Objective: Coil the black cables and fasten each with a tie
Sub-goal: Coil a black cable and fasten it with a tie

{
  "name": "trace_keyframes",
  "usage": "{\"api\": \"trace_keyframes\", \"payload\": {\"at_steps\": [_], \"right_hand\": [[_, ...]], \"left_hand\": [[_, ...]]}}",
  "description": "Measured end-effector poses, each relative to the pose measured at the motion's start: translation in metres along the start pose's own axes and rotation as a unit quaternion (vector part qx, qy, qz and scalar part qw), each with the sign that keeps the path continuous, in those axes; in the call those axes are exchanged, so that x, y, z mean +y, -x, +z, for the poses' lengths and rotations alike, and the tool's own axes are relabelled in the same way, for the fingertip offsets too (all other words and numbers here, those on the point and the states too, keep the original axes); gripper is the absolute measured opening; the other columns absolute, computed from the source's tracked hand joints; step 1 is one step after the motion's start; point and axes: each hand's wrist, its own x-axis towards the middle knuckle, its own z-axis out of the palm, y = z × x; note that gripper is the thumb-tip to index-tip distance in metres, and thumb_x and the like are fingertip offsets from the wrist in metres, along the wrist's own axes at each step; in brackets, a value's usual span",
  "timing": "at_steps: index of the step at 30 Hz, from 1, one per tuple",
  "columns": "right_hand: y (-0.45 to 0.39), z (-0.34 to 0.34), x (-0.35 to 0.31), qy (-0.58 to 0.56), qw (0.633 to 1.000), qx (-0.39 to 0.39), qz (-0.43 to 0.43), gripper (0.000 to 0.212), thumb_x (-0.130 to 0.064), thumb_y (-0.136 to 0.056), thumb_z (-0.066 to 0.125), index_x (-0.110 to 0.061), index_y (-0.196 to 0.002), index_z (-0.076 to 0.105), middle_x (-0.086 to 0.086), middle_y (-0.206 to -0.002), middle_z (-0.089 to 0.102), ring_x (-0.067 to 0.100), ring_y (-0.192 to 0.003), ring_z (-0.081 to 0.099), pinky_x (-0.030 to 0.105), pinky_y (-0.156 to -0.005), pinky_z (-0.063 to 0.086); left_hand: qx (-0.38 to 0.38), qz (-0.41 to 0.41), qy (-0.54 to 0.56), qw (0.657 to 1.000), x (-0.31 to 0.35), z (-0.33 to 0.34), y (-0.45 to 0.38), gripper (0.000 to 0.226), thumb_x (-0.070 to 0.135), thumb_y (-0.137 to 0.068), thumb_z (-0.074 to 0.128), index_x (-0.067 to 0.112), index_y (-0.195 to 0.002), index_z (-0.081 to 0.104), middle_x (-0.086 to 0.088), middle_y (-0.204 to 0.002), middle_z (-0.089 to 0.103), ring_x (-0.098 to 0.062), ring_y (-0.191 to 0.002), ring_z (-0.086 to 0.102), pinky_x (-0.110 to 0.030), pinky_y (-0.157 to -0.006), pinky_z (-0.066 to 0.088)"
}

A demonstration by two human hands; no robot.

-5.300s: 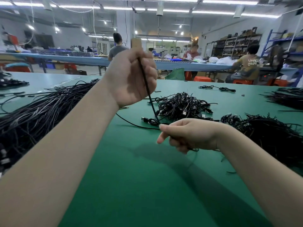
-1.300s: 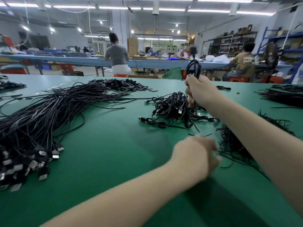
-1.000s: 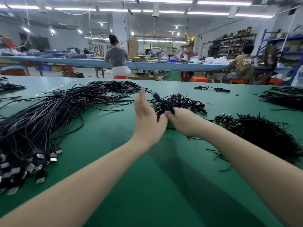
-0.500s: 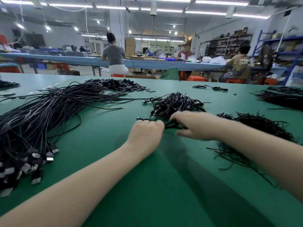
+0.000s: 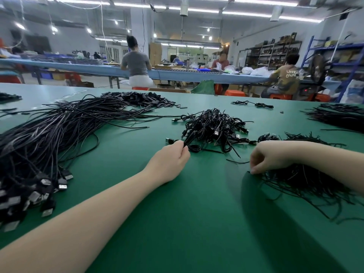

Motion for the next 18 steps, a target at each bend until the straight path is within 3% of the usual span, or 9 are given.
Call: {"api": "trace_keyframes", "payload": {"at_steps": [4, 7, 9, 11, 14, 15, 18], "right_hand": [[-0.004, 0.011, -0.001, 0.036, 0.999, 0.020, -0.031, 0.008, -0.035, -0.096, 0.054, -0.028, -0.091, 0.055, -0.015, -0.091, 0.058, 0.004, -0.080, 0.054, 0.018, -0.073, 0.042], [-0.005, 0.018, -0.005, -0.058, 0.990, 0.120, -0.050, 0.010, -0.028, -0.097, 0.051, -0.026, -0.088, 0.052, -0.014, -0.088, 0.062, 0.004, -0.064, 0.054, 0.015, -0.059, 0.043], [-0.006, 0.020, -0.011, -0.149, 0.960, 0.227, -0.065, 0.010, -0.021, -0.096, 0.054, -0.027, -0.088, 0.053, -0.011, -0.086, 0.066, 0.007, -0.065, 0.059, 0.014, -0.058, 0.046], [-0.009, 0.022, -0.022, -0.230, 0.913, 0.328, -0.078, 0.011, -0.016, -0.093, 0.059, -0.025, -0.100, 0.058, -0.008, -0.084, 0.067, 0.008, -0.068, 0.063, 0.016, -0.062, 0.051], [-0.015, 0.020, -0.054, -0.346, 0.841, 0.400, -0.111, 0.049, -0.016, -0.089, 0.066, -0.031, -0.132, 0.048, -0.011, -0.080, 0.070, 0.004, -0.065, 0.065, 0.014, -0.057, 0.049], [-0.018, 0.019, -0.066, -0.371, 0.822, 0.415, -0.118, 0.047, -0.017, -0.088, 0.068, -0.033, -0.129, 0.051, -0.013, -0.079, 0.071, 0.002, -0.067, 0.066, 0.014, -0.060, 0.051], [-0.030, 0.021, -0.099, -0.398, 0.783, 0.458, -0.137, 0.012, -0.018, -0.084, 0.072, -0.027, -0.093, 0.071, -0.018, -0.079, 0.069, -0.005, -0.074, 0.064, 0.009, -0.069, 0.049]], "left_hand": [[-0.009, -0.026, 0.027, 0.999, 0.002, -0.001, -0.001, 0.037, 0.033, -0.101, 0.032, 0.013, -0.070, 0.026, -0.003, -0.065, 0.042, -0.026, -0.063, 0.037, -0.037, -0.060, 0.032], [-0.028, -0.032, 0.046, 0.998, 0.002, -0.002, -0.003, 0.039, 0.036, -0.102, 0.032, 0.013, -0.071, 0.028, -0.003, -0.065, 0.041, -0.025, -0.064, 0.038, -0.037, -0.062, 0.033], [-0.042, -0.042, 0.062, 0.996, 0.001, -0.003, -0.004, 0.041, 0.039, -0.102, 0.032, 0.009, -0.074, 0.035, -0.005, -0.070, 0.047, -0.024, -0.066, 0.041, -0.038, -0.066, 0.037], [-0.055, -0.058, 0.093, 0.992, -0.001, -0.004, -0.006, 0.042, 0.040, -0.102, 0.032, 0.006, -0.079, 0.041, -0.004, -0.074, 0.050, -0.020, -0.065, 0.042, -0.038, -0.069, 0.039], [-0.063, -0.070, 0.139, 0.986, -0.004, -0.005, -0.007, 0.039, 0.038, -0.103, 0.032, 0.014, -0.074, 0.041, 0.004, -0.071, 0.048, -0.014, -0.062, 0.040, -0.032, -0.065, 0.036], [-0.063, -0.069, 0.147, 0.985, -0.005, -0.005, -0.008, 0.038, 0.038, -0.103, 0.033, 0.016, -0.073, 0.041, 0.004, -0.071, 0.048, -0.014, -0.063, 0.041, -0.031, -0.065, 0.036], [-0.048, -0.069, 0.146, 0.986, -0.004, -0.005, -0.010, 0.035, 0.037, -0.102, 0.036, 0.013, -0.078, 0.041, 0.002, -0.073, 0.050, -0.015, -0.066, 0.042, -0.030, -0.064, 0.036]]}}
